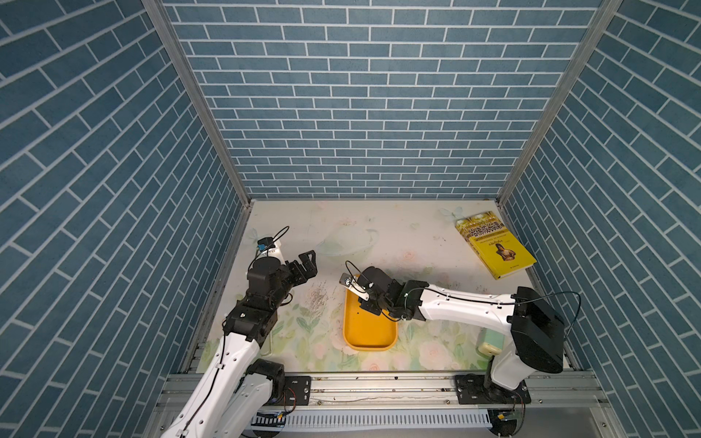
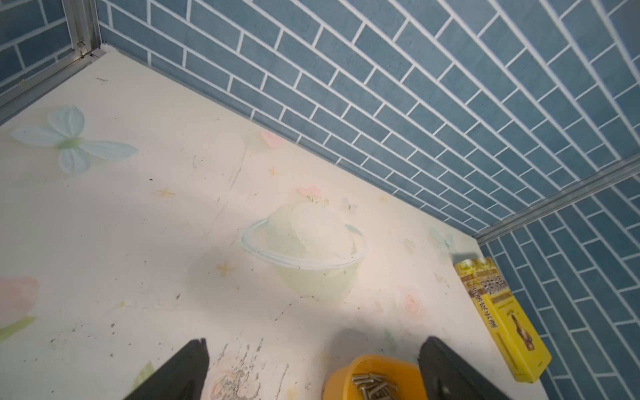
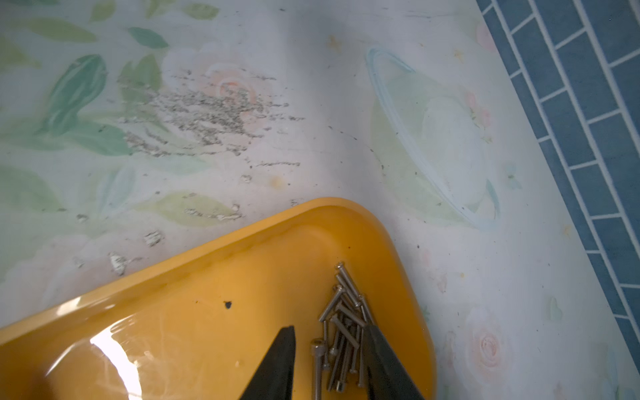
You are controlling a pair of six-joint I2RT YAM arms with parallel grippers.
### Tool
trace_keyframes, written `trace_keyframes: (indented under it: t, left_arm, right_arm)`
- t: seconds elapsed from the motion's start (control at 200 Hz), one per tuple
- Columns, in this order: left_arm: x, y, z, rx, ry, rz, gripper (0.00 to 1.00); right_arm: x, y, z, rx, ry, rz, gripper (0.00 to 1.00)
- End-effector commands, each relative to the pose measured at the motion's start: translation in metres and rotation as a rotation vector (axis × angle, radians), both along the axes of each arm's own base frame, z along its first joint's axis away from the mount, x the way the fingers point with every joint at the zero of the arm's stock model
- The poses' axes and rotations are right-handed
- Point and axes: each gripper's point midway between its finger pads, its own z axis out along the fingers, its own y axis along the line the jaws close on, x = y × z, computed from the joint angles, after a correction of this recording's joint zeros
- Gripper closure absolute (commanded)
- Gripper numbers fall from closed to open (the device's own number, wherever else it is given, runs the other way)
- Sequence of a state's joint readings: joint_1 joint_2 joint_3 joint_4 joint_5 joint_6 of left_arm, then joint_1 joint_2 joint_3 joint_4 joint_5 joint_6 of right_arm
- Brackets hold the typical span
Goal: Take out the screws from the storage box
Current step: Pick up the screw from the storage box.
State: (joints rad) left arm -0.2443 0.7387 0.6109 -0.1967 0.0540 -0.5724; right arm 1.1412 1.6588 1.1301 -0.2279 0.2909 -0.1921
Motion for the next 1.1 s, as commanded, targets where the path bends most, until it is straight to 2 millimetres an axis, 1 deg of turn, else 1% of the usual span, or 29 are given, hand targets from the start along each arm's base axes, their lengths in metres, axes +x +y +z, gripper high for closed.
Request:
trace_keyframes:
  t: [0.0, 0.03, 0.135, 0.24, 0.33, 0.395, 0.47, 0.525, 0.6, 0.71, 0.885, 0.965, 1.095]
  left_arm:
    - [0.001, -0.01, -0.005, 0.06, -0.055, -0.072, 0.0]
    - [0.002, -0.012, -0.008, 0.077, -0.067, -0.082, 0.0]
    - [0.006, -0.009, 0.002, 0.13, -0.136, -0.063, 0.0]
    - [0.007, 0.002, 0.01, 0.153, -0.173, -0.006, 0.0]
    - [0.007, 0.0, 0.016, 0.15, -0.2, -0.014, 0.0]
    - [0.008, -0.001, 0.015, 0.148, -0.2, -0.021, 0.0]
    - [0.01, -0.003, 0.008, 0.154, -0.177, -0.026, 0.0]
    - [0.012, -0.003, 0.003, 0.159, -0.159, -0.026, 0.0]
    - [0.013, -0.004, 0.002, 0.16, -0.153, -0.03, 0.0]
    - [0.012, -0.005, 0.007, 0.152, -0.173, -0.035, 0.0]
    - [0.007, -0.004, 0.016, 0.144, -0.201, -0.035, 0.0]
    - [0.006, -0.003, 0.017, 0.144, -0.204, -0.032, 0.0]
    - [0.006, -0.003, 0.016, 0.143, -0.202, -0.033, 0.0]
  right_arm:
    - [0.011, -0.014, -0.012, 0.006, 0.054, -0.11, 0.63]
    - [0.012, -0.015, -0.017, 0.009, 0.075, -0.111, 0.63]
    - [0.017, -0.018, -0.036, -0.012, 0.143, -0.125, 0.64]
    - [0.021, -0.013, -0.051, -0.045, 0.187, -0.128, 0.65]
    - [0.024, -0.008, -0.06, -0.065, 0.216, -0.128, 0.66]
    - [0.028, -0.009, -0.066, -0.066, 0.235, -0.139, 0.66]
    - [0.031, -0.012, -0.073, -0.061, 0.261, -0.153, 0.68]
    - [0.032, -0.012, -0.075, -0.049, 0.278, -0.156, 0.72]
    - [0.031, -0.007, -0.077, -0.031, 0.305, -0.143, 0.77]
    - [0.031, -0.002, -0.08, -0.019, 0.323, -0.135, 0.78]
    - [0.035, -0.01, -0.091, -0.042, 0.339, -0.174, 0.78]
    - [0.035, -0.011, -0.094, -0.045, 0.343, -0.184, 0.78]
    - [0.035, -0.013, -0.098, -0.038, 0.36, -0.196, 0.75]
